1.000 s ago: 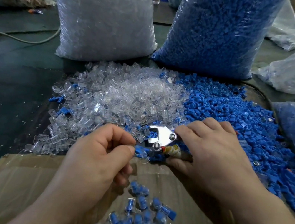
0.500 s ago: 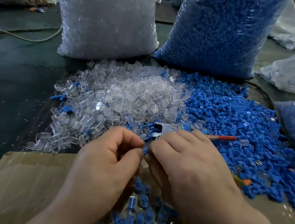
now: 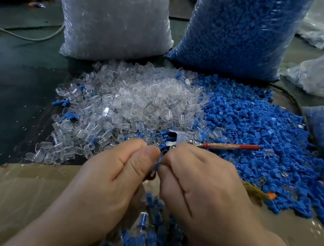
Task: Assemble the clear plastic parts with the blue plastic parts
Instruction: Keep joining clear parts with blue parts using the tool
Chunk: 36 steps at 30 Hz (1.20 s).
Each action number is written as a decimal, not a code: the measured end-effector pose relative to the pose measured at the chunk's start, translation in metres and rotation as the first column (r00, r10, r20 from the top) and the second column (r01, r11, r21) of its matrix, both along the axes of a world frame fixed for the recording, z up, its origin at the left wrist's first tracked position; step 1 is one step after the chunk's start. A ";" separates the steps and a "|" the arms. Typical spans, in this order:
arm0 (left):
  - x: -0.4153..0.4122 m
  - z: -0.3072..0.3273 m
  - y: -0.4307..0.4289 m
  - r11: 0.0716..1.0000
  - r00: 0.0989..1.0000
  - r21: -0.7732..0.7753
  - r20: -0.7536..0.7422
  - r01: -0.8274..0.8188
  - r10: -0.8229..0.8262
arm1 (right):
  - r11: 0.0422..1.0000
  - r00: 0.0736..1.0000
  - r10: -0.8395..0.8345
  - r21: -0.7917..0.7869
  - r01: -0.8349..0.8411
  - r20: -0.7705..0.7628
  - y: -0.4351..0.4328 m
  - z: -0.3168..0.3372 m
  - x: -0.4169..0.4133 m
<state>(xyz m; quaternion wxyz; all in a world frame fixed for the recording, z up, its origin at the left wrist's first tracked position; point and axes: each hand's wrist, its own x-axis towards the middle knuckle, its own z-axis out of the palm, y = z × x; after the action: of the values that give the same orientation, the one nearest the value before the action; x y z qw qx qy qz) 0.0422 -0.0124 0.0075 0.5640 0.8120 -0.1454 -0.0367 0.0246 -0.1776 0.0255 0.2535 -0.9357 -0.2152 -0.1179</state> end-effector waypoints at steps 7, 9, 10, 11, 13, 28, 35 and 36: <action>0.001 0.005 -0.002 0.978 0.855 0.204 0.501 0.034 -0.134 | 0.466 0.508 0.458 0.684 0.561 -0.729 0.000 0.008 -0.001; 0.001 0.004 0.000 0.974 0.834 0.214 0.523 0.069 -0.174 | 0.498 0.495 0.449 0.669 0.552 -0.744 -0.002 0.009 0.000; 0.002 0.004 0.002 0.976 0.857 0.203 0.487 0.074 -0.167 | 0.606 0.569 0.332 0.632 0.482 -0.752 -0.004 0.007 0.000; 0.002 0.005 0.004 0.980 0.893 0.185 0.426 0.068 -0.142 | 0.756 0.682 0.153 0.529 0.385 -0.715 -0.007 0.007 0.001; 0.004 0.003 0.009 0.980 0.944 0.198 0.317 0.028 -0.091 | 0.950 0.885 -0.122 0.206 0.236 -0.449 -0.015 0.004 0.001; 0.006 -0.005 0.010 0.820 0.928 0.520 0.128 0.238 -0.351 | 0.999 0.906 -0.023 -0.043 0.006 -0.422 -0.019 0.003 0.000; 0.011 -0.010 0.022 0.897 0.987 0.440 0.160 -0.043 -0.031 | 0.960 0.842 -0.179 0.097 0.263 -0.509 -0.053 0.011 0.008; 0.011 -0.010 0.021 0.891 0.987 0.450 0.158 -0.061 -0.013 | 0.970 0.858 -0.218 -0.003 0.245 -0.465 -0.055 0.010 0.008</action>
<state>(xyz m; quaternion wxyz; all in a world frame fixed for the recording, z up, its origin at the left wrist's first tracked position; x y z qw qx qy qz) 0.0537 0.0090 -0.0026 0.3463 0.9232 -0.1666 0.0015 0.0324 -0.2326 0.0354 0.3075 -0.9483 -0.0313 0.0722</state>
